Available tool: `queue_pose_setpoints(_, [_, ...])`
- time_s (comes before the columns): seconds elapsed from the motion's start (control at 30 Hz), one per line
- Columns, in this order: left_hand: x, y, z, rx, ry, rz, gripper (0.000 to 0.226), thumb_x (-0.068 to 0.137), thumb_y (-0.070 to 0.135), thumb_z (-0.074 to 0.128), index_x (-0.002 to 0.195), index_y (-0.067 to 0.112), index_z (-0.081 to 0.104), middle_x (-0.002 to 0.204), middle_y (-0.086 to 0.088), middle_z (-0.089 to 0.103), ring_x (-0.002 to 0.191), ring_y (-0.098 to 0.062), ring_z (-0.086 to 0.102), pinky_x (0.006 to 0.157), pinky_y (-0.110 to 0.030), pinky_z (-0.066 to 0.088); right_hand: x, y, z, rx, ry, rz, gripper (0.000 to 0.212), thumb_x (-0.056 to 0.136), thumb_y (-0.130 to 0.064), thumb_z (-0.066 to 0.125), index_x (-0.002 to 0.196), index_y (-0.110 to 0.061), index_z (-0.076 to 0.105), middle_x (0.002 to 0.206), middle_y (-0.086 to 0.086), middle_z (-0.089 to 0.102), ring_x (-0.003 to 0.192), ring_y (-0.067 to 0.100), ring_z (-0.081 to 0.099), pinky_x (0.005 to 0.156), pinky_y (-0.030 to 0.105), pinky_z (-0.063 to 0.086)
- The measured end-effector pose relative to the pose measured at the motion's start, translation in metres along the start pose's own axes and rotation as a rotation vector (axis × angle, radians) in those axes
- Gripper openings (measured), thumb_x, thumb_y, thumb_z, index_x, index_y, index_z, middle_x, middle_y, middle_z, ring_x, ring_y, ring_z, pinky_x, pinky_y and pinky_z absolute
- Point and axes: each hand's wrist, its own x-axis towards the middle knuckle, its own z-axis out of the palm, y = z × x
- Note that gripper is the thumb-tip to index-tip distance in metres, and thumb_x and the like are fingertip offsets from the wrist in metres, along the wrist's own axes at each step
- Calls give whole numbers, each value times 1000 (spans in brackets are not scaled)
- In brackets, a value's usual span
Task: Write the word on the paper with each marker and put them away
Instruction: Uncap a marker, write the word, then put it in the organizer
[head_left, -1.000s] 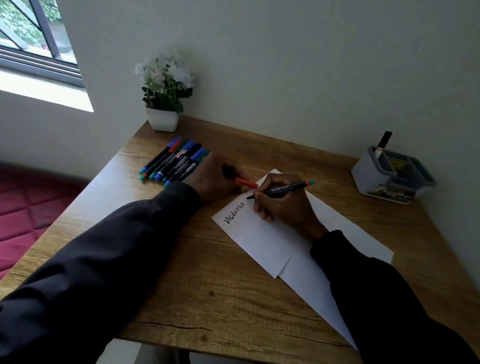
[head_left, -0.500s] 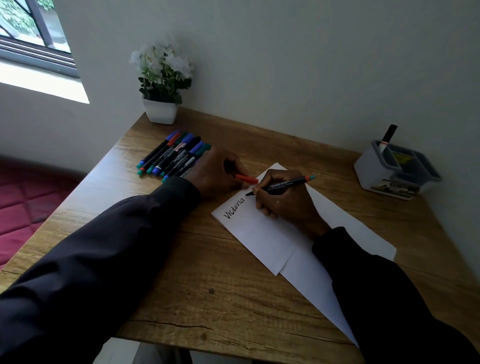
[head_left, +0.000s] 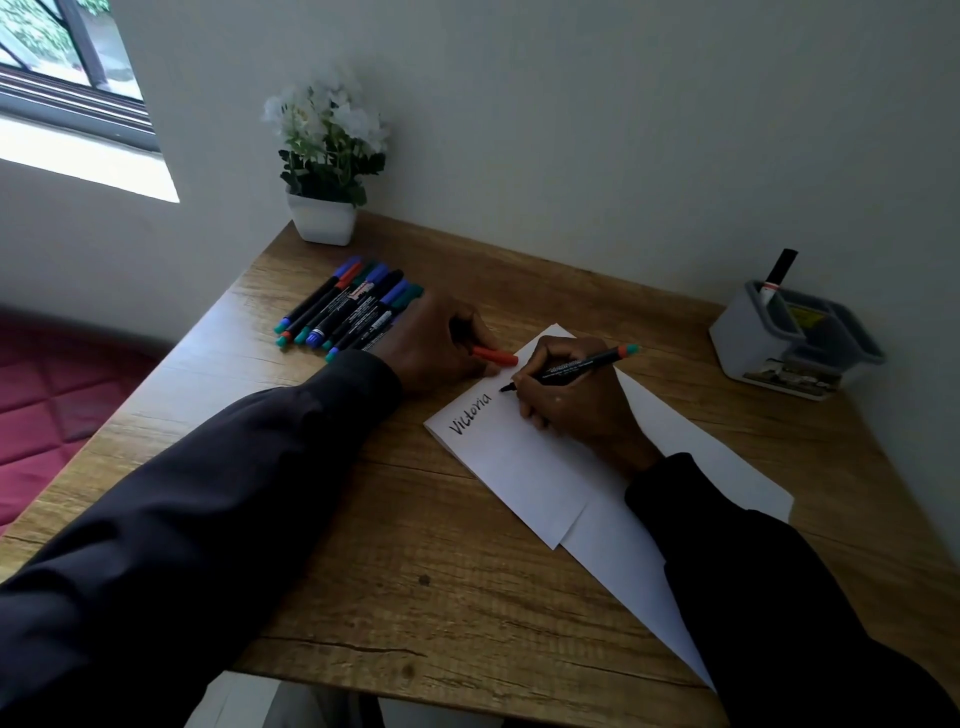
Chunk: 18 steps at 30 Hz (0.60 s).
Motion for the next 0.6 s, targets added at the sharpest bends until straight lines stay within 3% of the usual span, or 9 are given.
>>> queue_pose_setpoints(0.23, [0, 1, 0, 15, -2, 12, 16, 77, 11, 80, 91, 8, 72, 88, 6, 71, 81, 4, 66, 68, -7, 51, 1, 4, 1, -11, 8, -1, 13, 94, -4, 70, 86, 7, 67, 66, 13, 70, 47, 19, 65, 42, 22, 49])
queue_pose_setpoints(0.43, [0, 1, -1, 11, -1, 11, 18, 77, 11, 80, 92, 6, 72, 90, 3, 72, 81, 4, 66, 67, -7, 51, 1, 5, -1, 1, 6, -6, 12, 94, -3, 69, 86, 5, 67, 67, 13, 71, 48, 24, 66, 41, 30, 51])
queue_pose_setpoints(0.6, [-1, 3, -1, 9, 1, 19, 17, 77, 9, 81, 91, 8, 72, 85, 8, 69, 76, 9, 64, 64, -6, 49, 1, 4, -3, -1, -40, -34, 7, 95, -2, 67, 94, 6, 69, 72, 12, 72, 53, 21, 66, 45, 27, 52])
